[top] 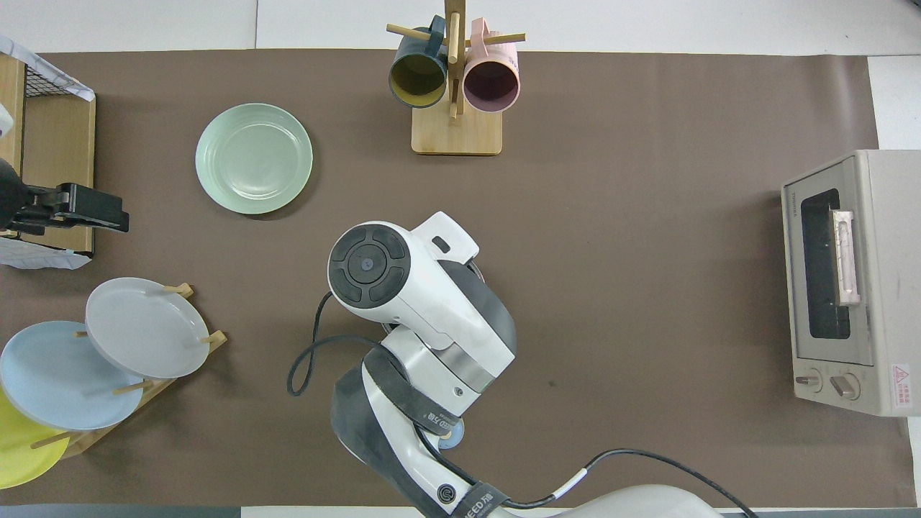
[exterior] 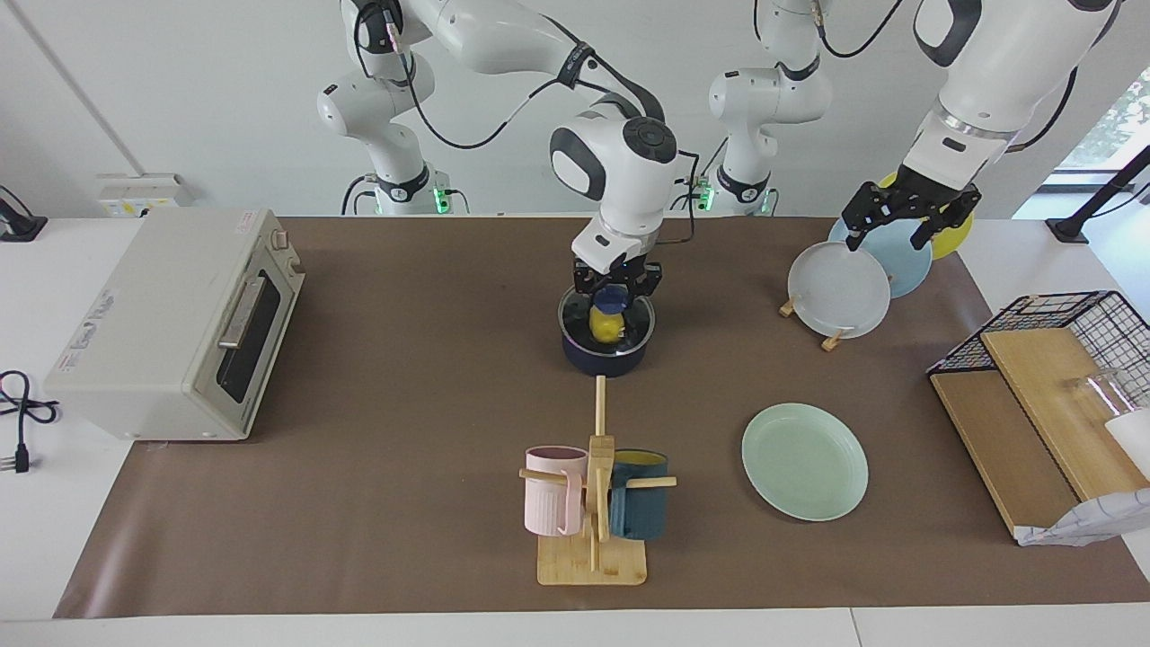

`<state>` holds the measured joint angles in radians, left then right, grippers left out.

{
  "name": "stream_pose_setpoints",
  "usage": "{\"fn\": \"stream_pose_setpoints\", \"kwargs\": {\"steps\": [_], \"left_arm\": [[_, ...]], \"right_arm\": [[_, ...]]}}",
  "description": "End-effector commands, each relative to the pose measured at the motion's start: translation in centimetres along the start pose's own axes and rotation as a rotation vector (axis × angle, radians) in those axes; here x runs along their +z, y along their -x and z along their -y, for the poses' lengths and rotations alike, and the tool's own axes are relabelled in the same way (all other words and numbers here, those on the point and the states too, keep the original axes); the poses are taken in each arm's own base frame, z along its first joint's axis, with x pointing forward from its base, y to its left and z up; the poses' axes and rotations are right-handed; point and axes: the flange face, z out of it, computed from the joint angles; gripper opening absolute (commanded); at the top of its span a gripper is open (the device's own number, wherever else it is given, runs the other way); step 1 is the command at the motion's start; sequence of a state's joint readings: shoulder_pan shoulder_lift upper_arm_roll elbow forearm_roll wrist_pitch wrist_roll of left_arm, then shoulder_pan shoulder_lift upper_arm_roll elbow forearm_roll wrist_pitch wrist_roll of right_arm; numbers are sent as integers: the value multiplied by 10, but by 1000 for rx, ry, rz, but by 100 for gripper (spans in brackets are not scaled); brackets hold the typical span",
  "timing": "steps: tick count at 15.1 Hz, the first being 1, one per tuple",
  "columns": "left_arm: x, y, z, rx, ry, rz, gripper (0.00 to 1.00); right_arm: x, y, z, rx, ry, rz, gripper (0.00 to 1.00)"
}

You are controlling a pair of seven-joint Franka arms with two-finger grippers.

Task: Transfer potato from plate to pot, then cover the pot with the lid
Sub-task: 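Lower the glass lid onto the saucepan with the right gripper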

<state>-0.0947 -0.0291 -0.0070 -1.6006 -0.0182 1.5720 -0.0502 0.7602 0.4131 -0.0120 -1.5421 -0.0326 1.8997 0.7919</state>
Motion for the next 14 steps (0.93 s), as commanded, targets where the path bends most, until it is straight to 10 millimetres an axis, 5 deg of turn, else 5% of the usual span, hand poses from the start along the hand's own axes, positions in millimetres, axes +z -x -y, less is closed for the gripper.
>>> {"fn": "stream_pose_setpoints", "kwargs": {"steps": [1,2,3,7,11,14], "left_arm": [[-3,5,4,-18,-16,-13,100],[-3,5,4,-16,-16,-13,100],[-3,4,4,-15,-16,-14,100],[-2,5,6,-19,-16,-8,100],[-2,5,4,-16,-17,-8,100],[-2,5,6,-19,-16,-8,100]], "right_arm": [[3,6,-5,18,-14,-8,5],[2,5,-6,18,-15,-9,18],[2,5,-6,18,-18,-13,45],[4,3,-7,13,-20,-15,60],[2,0,-10,12,-20,-19,100],[-4,-4,-13,14,-18,-27,100]]}}
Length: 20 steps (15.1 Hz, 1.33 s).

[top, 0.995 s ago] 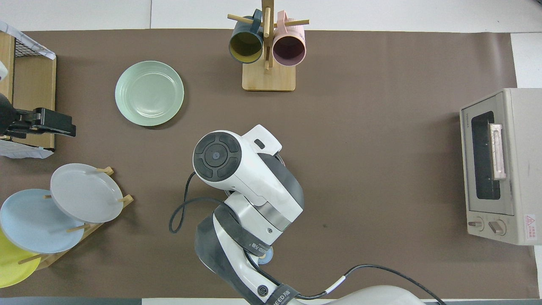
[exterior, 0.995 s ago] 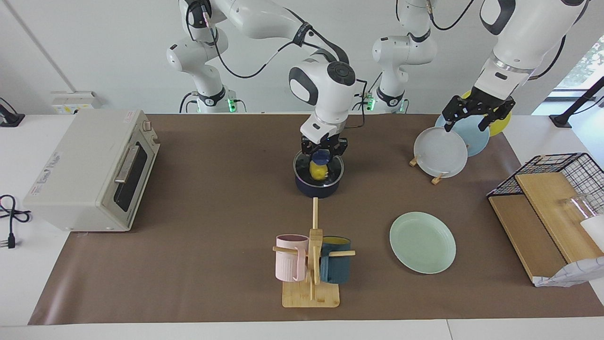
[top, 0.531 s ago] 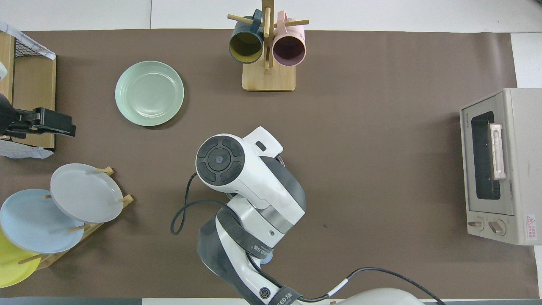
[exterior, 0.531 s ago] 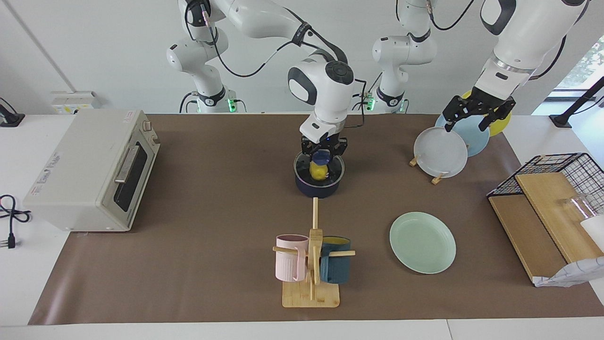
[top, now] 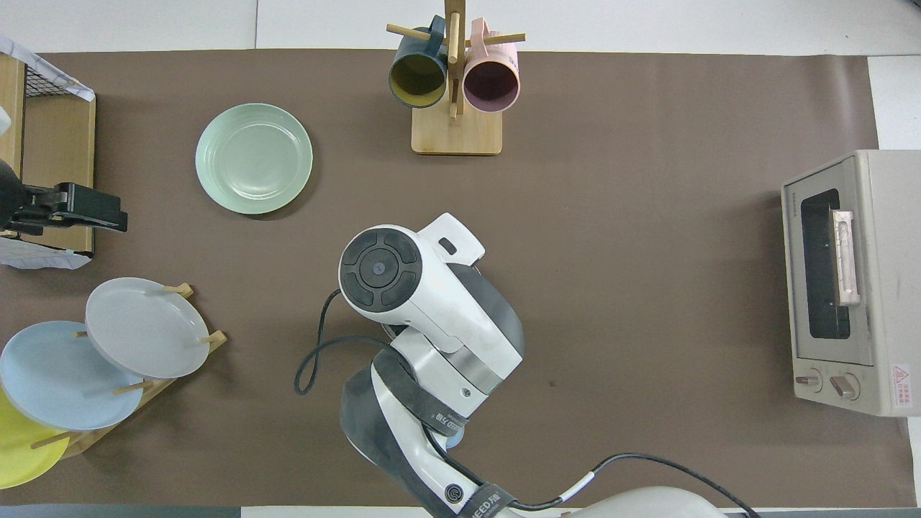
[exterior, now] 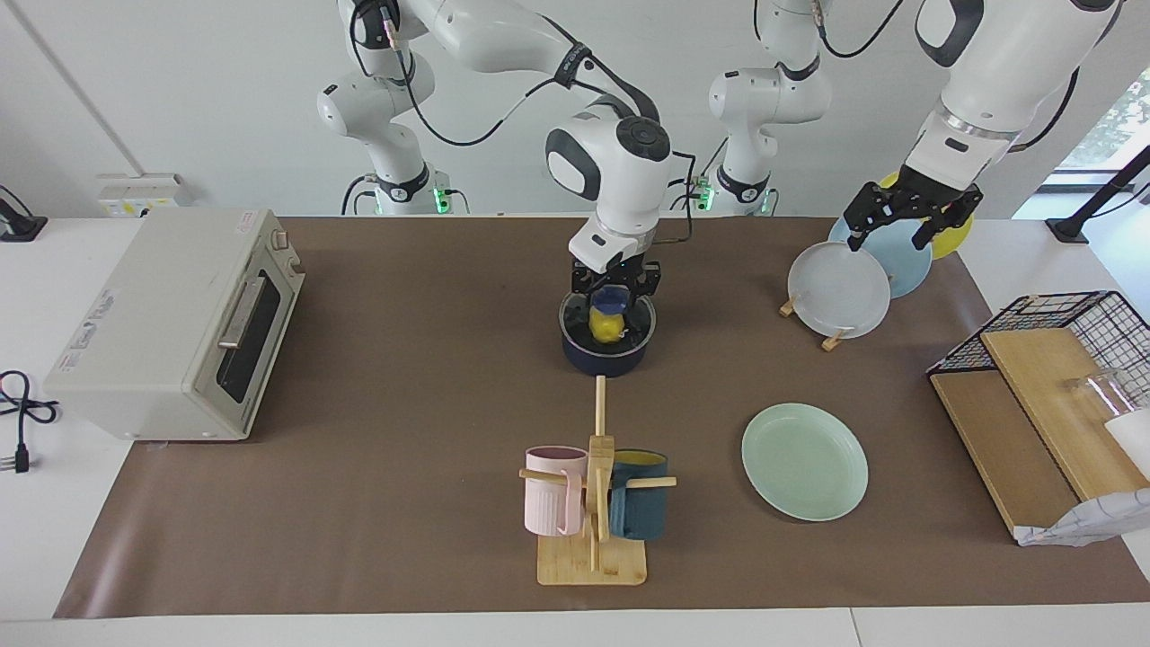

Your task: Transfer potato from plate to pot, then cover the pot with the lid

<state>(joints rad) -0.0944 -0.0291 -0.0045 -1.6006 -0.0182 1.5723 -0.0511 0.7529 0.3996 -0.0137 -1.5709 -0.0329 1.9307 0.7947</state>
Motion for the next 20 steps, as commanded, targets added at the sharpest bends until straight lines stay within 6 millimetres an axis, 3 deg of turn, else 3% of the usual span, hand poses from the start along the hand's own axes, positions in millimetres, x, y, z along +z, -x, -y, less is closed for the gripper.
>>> {"fn": "stream_pose_setpoints", "kwargs": {"steps": [1,3,5,10,13,17,20], "left_arm": [[-3,6,3,-14,-17,-9,100],[-3,6,2,-12,-17,-9,100],[-2,5,3,-14,-17,-8,100],[-3,6,2,-12,-17,-9,100],[-3,6,3,-14,-17,-9,100],[-3,6,2,-12,-17,-9,100],[-2,5,2,-12,-17,-8,100]], "right_arm": [[-14,-6,-11,11,-14,-24,100],[-35,-18,-32,32,-31,-41,100],[-65,-31,-69,50,-36,-47,100],[-132,-65,-217,2,-9,11,100],[-164,-62,-288,-54,-6,35,100],[-186,-49,-374,-108,-5,97,100],[-187,-53,-404,-58,5,97,100]]}}
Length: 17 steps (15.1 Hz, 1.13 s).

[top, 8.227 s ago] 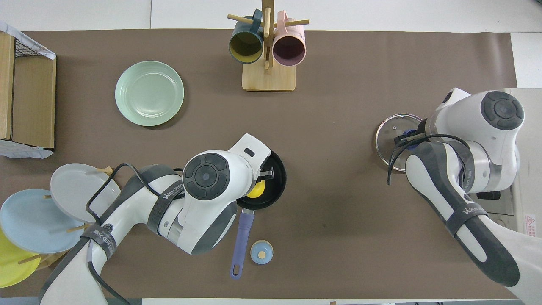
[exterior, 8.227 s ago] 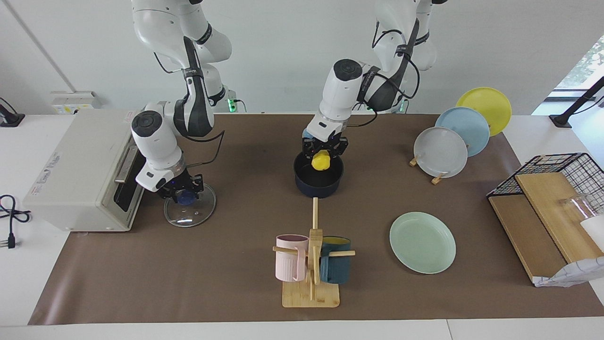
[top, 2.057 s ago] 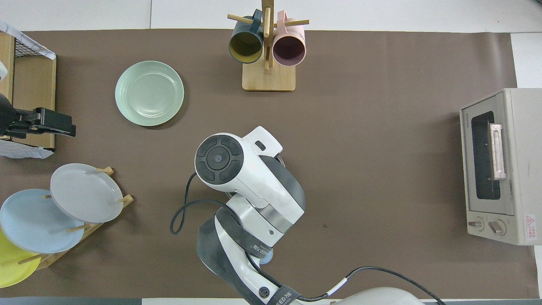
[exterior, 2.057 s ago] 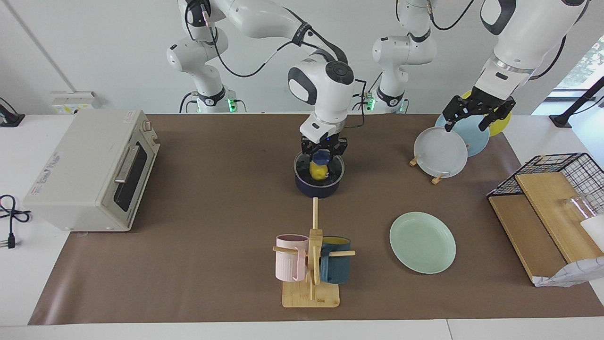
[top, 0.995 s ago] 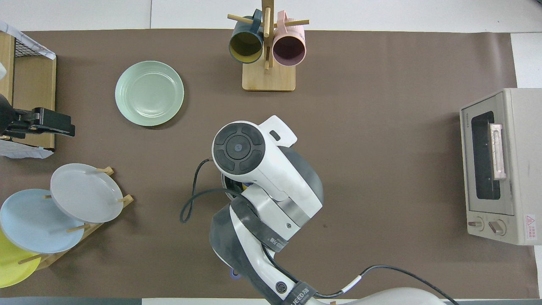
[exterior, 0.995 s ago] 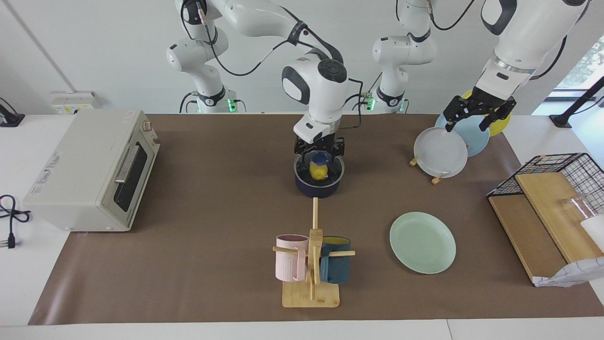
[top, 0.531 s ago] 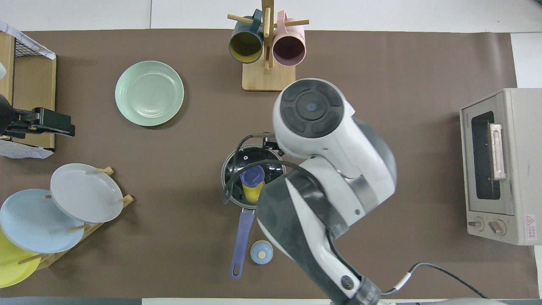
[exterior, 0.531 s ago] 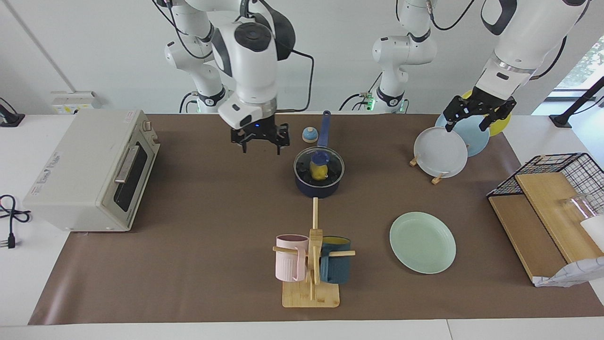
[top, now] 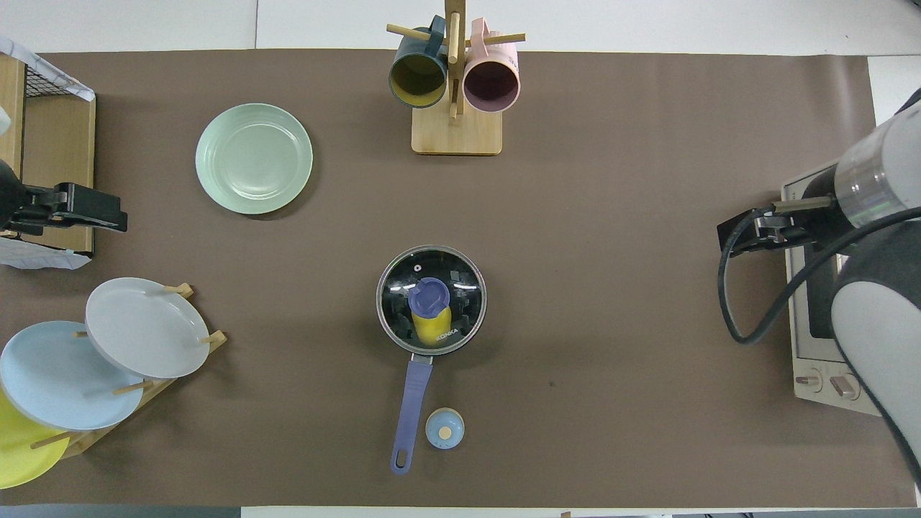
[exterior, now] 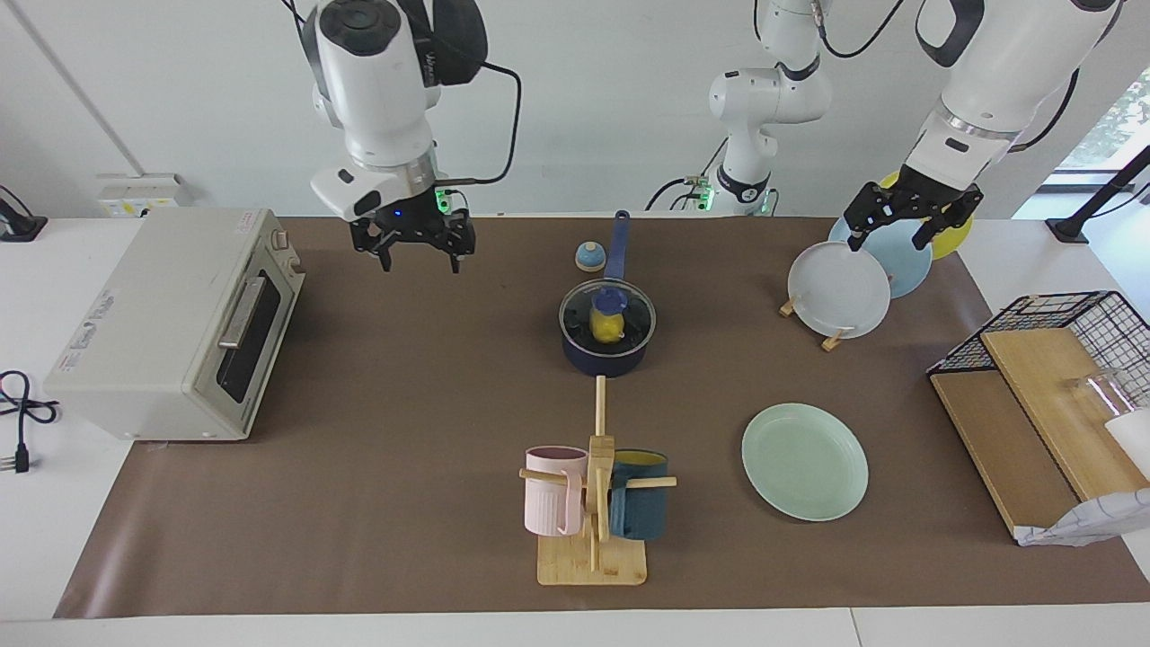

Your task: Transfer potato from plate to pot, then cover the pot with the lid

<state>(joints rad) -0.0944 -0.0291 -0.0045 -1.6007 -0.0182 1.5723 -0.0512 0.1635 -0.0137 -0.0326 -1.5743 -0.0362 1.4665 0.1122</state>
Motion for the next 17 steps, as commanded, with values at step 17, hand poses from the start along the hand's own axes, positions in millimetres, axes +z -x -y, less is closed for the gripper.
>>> {"fn": "stream_pose_setpoints", "kwargs": {"steps": [17], "left_arm": [[-2,5,3,-14,-17,-8,100]], "right_arm": [[8,3,-87,-3,-22,-59,100]]}}
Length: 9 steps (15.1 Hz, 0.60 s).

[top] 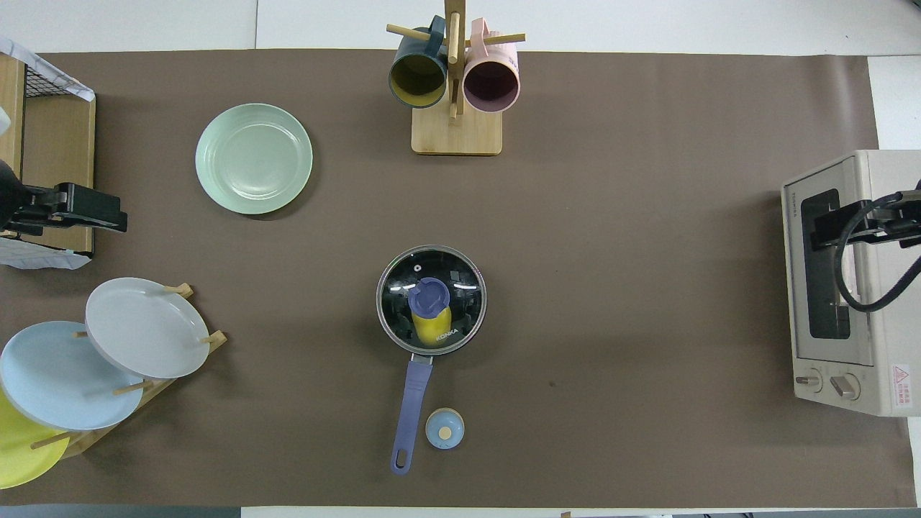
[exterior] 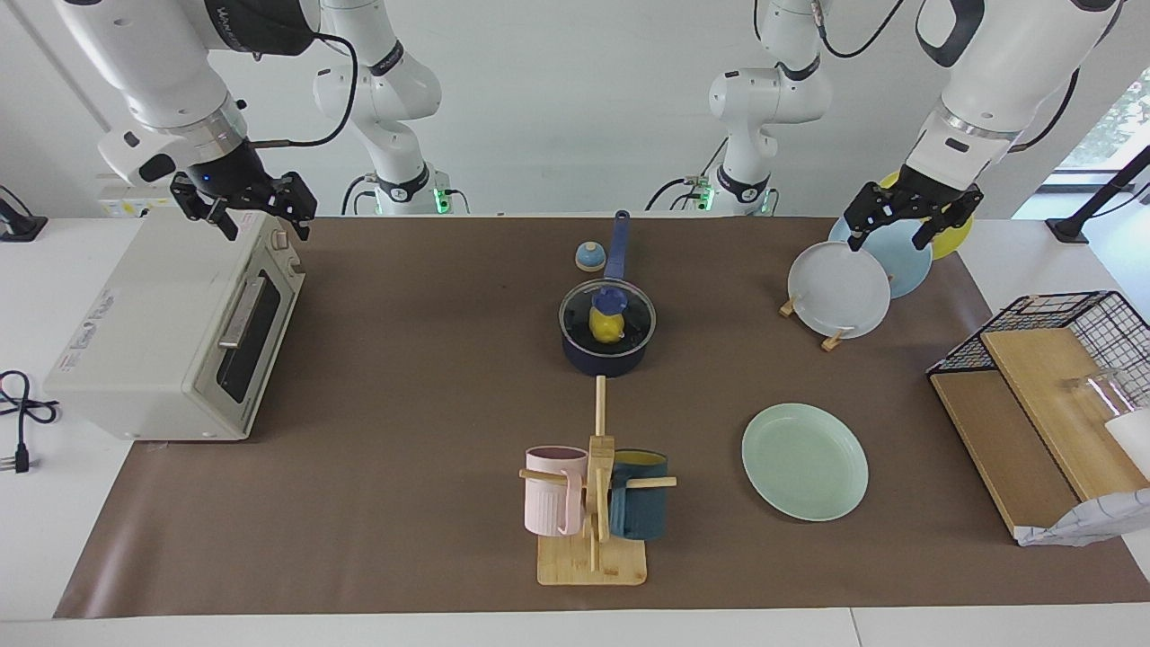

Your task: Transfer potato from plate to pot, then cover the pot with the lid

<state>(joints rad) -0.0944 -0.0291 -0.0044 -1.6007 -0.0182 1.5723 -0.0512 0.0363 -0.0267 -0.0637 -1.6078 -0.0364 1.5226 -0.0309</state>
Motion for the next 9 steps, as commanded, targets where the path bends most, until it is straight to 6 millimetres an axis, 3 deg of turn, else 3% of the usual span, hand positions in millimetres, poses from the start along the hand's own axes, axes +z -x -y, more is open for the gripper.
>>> {"fn": "stream_pose_setpoints", "kwargs": {"steps": [1,9], "left_arm": [[-2,5,2,-12,-17,-8,100],[-2,5,2,-12,-17,-8,100]], "right_arm": [[-4,6,0,-18,-6,-36,100],[-7,10,12,-33,-6,-24,100]]}}
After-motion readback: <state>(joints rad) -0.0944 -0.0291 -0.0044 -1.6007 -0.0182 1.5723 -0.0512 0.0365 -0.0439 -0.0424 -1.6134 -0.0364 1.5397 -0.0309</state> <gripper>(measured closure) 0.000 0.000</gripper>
